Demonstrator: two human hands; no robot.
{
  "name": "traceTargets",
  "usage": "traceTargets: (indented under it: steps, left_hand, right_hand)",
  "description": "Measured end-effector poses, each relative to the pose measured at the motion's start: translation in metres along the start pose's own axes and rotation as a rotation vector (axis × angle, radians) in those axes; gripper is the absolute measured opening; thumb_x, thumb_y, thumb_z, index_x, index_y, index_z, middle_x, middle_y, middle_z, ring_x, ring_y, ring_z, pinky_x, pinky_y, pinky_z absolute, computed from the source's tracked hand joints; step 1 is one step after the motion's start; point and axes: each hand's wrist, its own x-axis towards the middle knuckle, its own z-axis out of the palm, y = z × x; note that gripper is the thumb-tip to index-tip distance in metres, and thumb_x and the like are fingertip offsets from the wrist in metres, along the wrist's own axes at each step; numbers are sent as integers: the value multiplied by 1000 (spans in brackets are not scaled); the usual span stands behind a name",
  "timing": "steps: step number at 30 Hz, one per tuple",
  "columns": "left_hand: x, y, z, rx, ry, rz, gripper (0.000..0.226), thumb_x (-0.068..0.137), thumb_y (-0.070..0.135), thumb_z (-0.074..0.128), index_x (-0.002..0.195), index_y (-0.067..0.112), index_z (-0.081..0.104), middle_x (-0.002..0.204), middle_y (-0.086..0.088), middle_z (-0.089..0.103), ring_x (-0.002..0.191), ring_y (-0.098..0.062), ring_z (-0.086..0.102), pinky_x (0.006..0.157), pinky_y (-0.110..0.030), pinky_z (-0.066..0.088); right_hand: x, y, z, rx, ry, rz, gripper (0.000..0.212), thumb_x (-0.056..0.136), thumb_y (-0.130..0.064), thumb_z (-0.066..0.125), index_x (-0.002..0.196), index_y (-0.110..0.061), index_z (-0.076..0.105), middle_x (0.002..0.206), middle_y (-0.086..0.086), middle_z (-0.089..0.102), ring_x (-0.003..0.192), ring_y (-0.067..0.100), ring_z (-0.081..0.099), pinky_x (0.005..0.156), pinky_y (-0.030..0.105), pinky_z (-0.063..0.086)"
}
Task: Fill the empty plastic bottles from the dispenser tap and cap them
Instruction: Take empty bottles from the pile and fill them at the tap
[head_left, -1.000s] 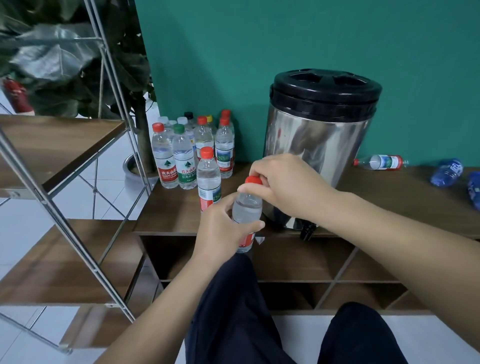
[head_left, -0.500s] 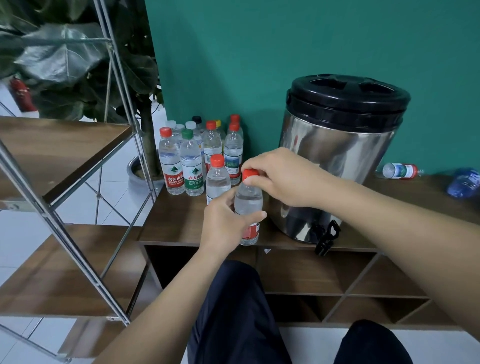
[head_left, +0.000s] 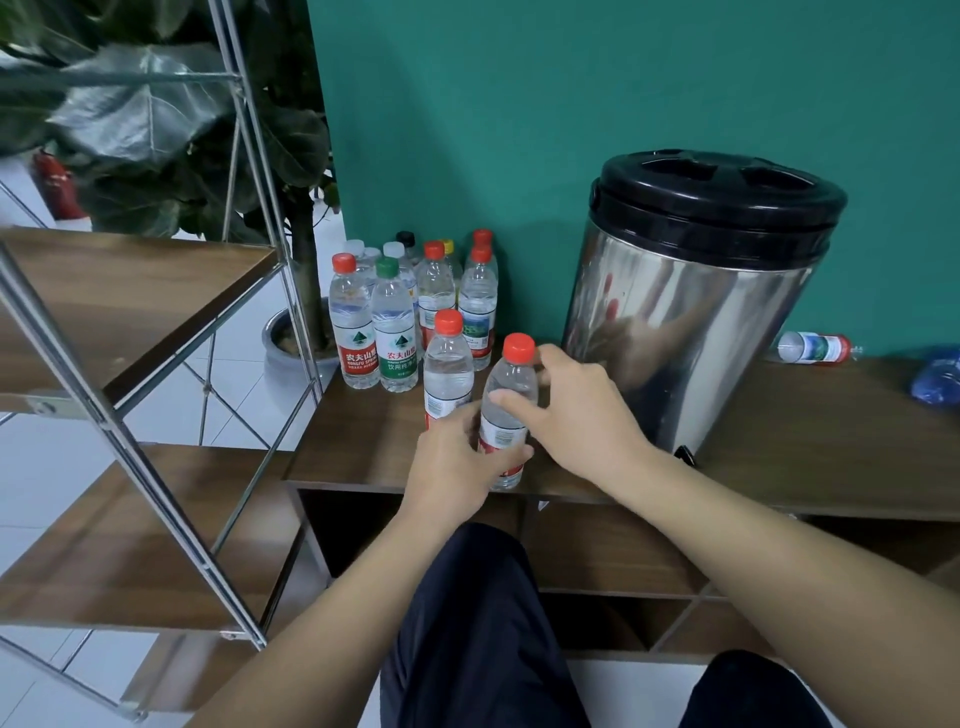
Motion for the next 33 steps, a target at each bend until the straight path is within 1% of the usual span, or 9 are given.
traceTargets:
  steps: [3, 8, 11, 16, 20, 23, 29, 31, 33]
  left_hand:
    - [-5, -15, -16, 41, -26, -41, 39, 84, 43, 98, 119, 40, 82, 109, 27, 81, 106, 11, 73, 98, -24, 62]
    - [-6, -35, -32, 95, 184, -152, 28, 88, 43, 95, 102, 29, 75, 99, 16, 79, 98, 2, 73, 86, -28, 60]
    - [0, -40, -33, 63, 193, -190, 47, 88, 47, 95, 117, 30, 63, 99, 12, 76, 92, -3, 72, 80, -34, 64]
    - [20, -50, -29, 72, 197, -109, 44, 94, 43, 90, 133, 31, 72, 98, 17, 76, 90, 4, 69, 72, -19, 54]
    - [41, -60, -28, 24, 185, -85, 45, 96, 49, 87, 139, 40, 73, 109, 25, 81, 100, 1, 76, 92, -38, 67]
    - [60, -63, -27, 10, 217, -88, 45, 97, 46, 87, 139, 38, 74, 111, 25, 82, 102, 2, 77, 95, -37, 66]
    - [94, -65, -25, 5, 288, -156, 30, 95, 44, 88, 119, 31, 74, 88, 13, 81, 75, -6, 78, 76, -36, 66]
    - [101, -65, -21, -23, 325, -212, 36, 98, 42, 87, 122, 24, 67, 91, 8, 79, 70, -6, 78, 65, -23, 61]
    - [105, -62, -18, -73, 345, -253, 35, 103, 35, 82, 124, 19, 58, 98, 2, 76, 69, -5, 79, 58, -21, 59]
  right_hand:
    - [-10, 7, 14, 38, -43, 67, 58, 81, -72, 76, 121, -34, 58, 110, -8, 79, 97, 22, 74, 83, 45, 62]
    - [-25, 28, 53, 112, -139, 188, 69, 70, -81, 70, 124, -38, 62, 99, -10, 77, 73, 13, 77, 65, 44, 66]
    - [-22, 31, 73, 112, -90, 203, 57, 79, -71, 80, 119, -34, 61, 102, -11, 76, 76, 16, 77, 70, 45, 66]
    - [-2, 31, 93, 80, -49, 229, 50, 88, -66, 81, 120, -36, 56, 110, -9, 79, 80, 19, 80, 76, 46, 67]
    - [17, 29, 104, 99, -18, 265, 41, 93, -59, 79, 113, -35, 53, 94, -10, 76, 78, 17, 79, 76, 45, 66]
    - [36, 29, 117, 128, 7, 260, 40, 96, -54, 80, 114, -32, 52, 103, -4, 79, 79, 22, 79, 76, 47, 66]
    - [69, 26, 130, 59, 53, 245, 46, 98, -50, 80, 124, -22, 56, 119, 4, 78, 103, 27, 78, 82, 47, 67]
    - [78, 27, 132, 46, 53, 258, 45, 99, -48, 80, 126, -19, 57, 118, 6, 78, 103, 28, 78, 82, 45, 66]
    - [87, 27, 135, 36, 61, 271, 45, 100, -47, 79, 125, -17, 56, 116, 8, 76, 102, 30, 77, 81, 45, 65]
